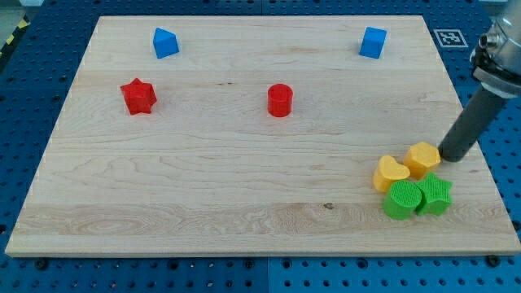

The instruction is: Slightly move the red circle towards the bottom side

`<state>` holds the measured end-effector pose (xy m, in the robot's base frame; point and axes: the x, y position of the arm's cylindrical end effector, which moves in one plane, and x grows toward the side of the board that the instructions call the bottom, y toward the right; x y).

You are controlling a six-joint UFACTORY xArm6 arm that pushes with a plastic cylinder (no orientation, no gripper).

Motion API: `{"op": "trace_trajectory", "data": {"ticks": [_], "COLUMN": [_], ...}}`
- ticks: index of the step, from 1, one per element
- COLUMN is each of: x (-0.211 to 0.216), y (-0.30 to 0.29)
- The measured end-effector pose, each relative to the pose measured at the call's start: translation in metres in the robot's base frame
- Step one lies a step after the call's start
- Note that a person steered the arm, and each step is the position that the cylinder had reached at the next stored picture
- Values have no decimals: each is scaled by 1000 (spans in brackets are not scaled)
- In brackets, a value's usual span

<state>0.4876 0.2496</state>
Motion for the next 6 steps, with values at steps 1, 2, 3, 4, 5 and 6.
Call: {"op": "trace_trajectory", "data": {"ticks": [1, 2, 3, 4, 5, 6], "x": [-8, -6, -2, 1, 6, 9], "y": [0, -7, -20, -22, -22, -22]}}
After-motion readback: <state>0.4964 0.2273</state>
